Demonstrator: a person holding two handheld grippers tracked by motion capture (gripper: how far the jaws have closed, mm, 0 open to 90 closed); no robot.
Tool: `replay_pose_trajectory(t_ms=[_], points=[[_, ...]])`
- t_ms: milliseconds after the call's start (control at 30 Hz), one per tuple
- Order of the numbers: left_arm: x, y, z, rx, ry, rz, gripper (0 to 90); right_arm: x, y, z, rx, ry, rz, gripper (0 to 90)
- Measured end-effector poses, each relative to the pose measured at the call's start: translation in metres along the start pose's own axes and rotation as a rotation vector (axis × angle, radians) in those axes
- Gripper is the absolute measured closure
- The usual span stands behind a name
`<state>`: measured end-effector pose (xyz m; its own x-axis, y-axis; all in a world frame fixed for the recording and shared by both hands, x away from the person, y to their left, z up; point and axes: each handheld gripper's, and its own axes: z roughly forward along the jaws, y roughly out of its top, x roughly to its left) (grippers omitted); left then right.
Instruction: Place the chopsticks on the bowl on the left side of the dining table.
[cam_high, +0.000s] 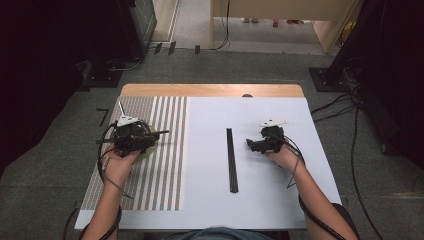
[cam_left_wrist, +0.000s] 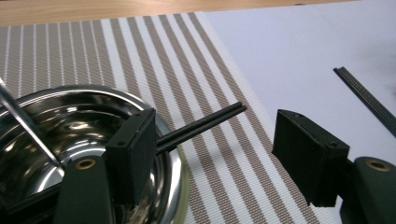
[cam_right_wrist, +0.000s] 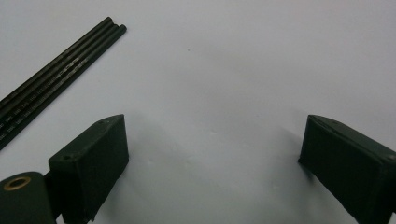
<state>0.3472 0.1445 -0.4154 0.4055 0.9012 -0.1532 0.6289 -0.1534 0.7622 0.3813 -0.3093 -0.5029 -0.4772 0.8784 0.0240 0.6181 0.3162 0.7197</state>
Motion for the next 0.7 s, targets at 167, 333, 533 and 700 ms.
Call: replay_pose_trajectory(t_ms=[167,333,533,700], points=[[-0.012,0.002,0.004,0.001,-0.014,0.014,29.9,0.000,0.000,0.000,0.000,0.000,0.000,7.4],[-0.021,0.003,0.008,0.003,-0.025,0.029,29.3,0.000,0.000,0.000,0.001,0.000,0.000,7.4],[-0.037,0.003,0.013,0.004,-0.042,0.067,28.5,0.000,0.000,0.000,0.001,0.000,0.000,7.4],[-0.047,0.002,0.017,0.012,-0.055,0.090,28.1,0.000,0.000,0.000,0.001,0.000,0.001,7.4]])
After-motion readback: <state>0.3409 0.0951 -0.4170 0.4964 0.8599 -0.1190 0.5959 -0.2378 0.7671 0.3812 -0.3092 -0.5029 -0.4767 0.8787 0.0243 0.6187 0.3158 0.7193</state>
